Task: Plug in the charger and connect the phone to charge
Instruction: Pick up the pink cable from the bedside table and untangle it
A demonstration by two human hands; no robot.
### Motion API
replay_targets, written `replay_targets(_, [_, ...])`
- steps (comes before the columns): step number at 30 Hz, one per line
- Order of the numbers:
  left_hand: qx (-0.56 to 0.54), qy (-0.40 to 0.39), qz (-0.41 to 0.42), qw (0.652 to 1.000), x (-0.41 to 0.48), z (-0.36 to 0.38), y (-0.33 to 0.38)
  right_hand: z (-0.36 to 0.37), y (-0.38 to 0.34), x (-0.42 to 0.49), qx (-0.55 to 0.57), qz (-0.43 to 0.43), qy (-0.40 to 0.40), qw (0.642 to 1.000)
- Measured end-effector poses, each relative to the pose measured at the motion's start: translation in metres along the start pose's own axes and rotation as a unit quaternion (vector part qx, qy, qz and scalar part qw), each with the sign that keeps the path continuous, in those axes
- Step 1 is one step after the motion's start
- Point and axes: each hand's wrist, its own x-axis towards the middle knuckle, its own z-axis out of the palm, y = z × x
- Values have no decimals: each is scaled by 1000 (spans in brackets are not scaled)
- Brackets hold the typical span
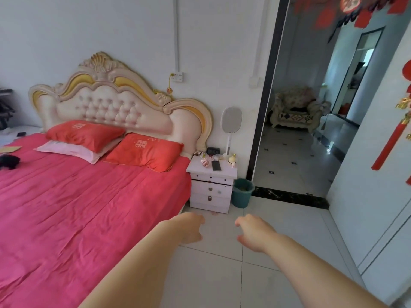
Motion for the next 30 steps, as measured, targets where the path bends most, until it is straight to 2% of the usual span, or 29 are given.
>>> replay_targets(8, [9,-9,-10,1000,151,-42,-29,-15,45,163,29,-10,-5,1000])
replay_targets(18, [-15,-16,-33,999,335,-121,-39,-70,107,349,51,-32,-35,998])
replay_targets(30, [-43,-33,-8,999,558,-186,-115,-98,135,579,68,12,-46,997])
